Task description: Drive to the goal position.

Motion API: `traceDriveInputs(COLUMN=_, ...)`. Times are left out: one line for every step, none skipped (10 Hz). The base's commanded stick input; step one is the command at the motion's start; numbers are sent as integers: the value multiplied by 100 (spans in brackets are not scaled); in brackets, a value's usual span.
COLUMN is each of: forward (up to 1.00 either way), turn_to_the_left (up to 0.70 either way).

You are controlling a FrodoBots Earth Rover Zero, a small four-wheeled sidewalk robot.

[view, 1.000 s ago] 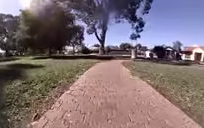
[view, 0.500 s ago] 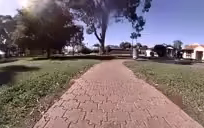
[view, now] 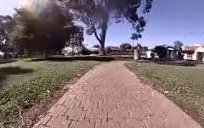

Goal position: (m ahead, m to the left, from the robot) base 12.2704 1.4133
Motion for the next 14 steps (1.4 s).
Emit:
traceDriveInputs(forward=70, turn_to_the_left=0)
traceDriveInputs(forward=70, turn_to_the_left=0)
traceDriveInputs(forward=70, turn_to_the_left=0)
traceDriveInputs(forward=70, turn_to_the_left=0)
traceDriveInputs(forward=70, turn_to_the_left=0)
traceDriveInputs(forward=70, turn_to_the_left=0)
traceDriveInputs(forward=70, turn_to_the_left=0)
traceDriveInputs(forward=70, turn_to_the_left=0)
traceDriveInputs(forward=70, turn_to_the_left=0)
traceDriveInputs(forward=70, turn_to_the_left=0)
traceDriveInputs(forward=70, turn_to_the_left=0)
traceDriveInputs(forward=70, turn_to_the_left=0)
traceDriveInputs(forward=70, turn_to_the_left=0)
traceDriveInputs(forward=70, turn_to_the_left=0)
